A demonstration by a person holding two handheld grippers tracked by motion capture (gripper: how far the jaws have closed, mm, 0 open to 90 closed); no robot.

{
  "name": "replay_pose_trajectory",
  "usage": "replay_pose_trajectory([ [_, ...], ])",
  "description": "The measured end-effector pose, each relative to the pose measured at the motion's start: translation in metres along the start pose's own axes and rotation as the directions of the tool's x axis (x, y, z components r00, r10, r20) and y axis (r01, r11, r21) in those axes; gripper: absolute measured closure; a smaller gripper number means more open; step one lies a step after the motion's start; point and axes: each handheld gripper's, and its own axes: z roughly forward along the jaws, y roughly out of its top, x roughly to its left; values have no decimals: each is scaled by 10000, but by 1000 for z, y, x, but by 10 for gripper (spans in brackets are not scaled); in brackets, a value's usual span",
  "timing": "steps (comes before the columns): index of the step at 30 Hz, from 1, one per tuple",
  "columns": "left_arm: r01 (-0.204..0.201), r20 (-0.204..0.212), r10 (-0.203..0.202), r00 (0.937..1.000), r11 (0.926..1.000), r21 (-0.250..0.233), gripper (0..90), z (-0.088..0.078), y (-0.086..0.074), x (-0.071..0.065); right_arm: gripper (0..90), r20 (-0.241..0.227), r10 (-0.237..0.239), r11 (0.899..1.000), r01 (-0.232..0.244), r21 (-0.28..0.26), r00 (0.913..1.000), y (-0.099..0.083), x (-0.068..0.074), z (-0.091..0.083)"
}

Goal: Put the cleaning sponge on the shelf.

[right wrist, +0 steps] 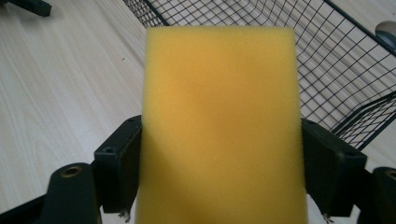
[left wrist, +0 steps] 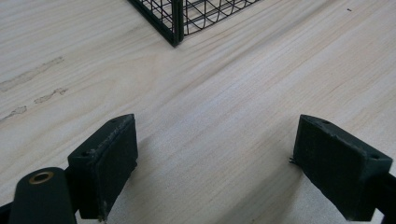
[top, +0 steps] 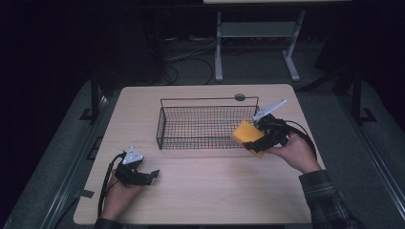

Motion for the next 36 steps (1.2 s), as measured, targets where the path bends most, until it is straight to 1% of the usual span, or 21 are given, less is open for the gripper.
replay_pose_trajectory([
  [8, 8, 0, -8, 10000, 10000, -10, 129, 0, 0, 0, 235, 61, -53, 10000, 52, 54, 10000, 10, -14, 6],
  [19, 20, 6, -20, 10000, 10000, 1, 130, 0, 0, 0, 235, 98, 210, 9996, -212, 164, 9997, 21, -33, 20],
  [29, 14, 6, -14, 10000, 10000, 1, 130, 0, 0, 0, 235, 172, 379, 9990, -383, 209, 9991, 33, -46, 32],
  [36, 16, 7, -16, 10000, 10000, -1, 130, 0, 0, 0, 235, 393, 424, 9984, -439, 362, 9983, 40, -56, 41],
])
